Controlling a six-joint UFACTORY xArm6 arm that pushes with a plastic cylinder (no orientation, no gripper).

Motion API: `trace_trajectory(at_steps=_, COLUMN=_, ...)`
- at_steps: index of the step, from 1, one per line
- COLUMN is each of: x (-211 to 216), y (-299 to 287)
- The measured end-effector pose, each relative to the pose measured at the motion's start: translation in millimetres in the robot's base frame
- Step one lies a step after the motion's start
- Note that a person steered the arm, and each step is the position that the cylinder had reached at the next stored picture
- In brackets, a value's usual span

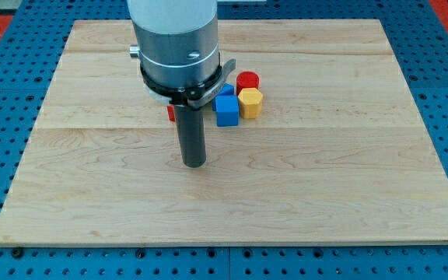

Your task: Push the red star towards the bottom right

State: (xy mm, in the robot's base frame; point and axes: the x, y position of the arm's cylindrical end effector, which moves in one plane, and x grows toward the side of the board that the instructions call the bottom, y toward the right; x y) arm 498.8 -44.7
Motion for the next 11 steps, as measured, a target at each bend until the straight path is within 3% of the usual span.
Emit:
trace_trajectory(at_steps=2, x=-31.5, y=-0.3)
trace_trajectory(at_steps=3, x=-34.8, y=-68.3)
trace_trajectory(at_steps=5, x=-109.9, y=-84.9)
trace_trajectory(at_steps=6, x=-96.1, y=-21.5)
trace_trajectory(at_steps=7, x=-42.6, y=34.0)
trace_trajectory(at_steps=8, x=-13.7, y=50.5)
trace_trajectory(at_steps=10, x=-0.7, y=60.8)
trace_trajectory(at_steps=11, x=24.7, y=114.3)
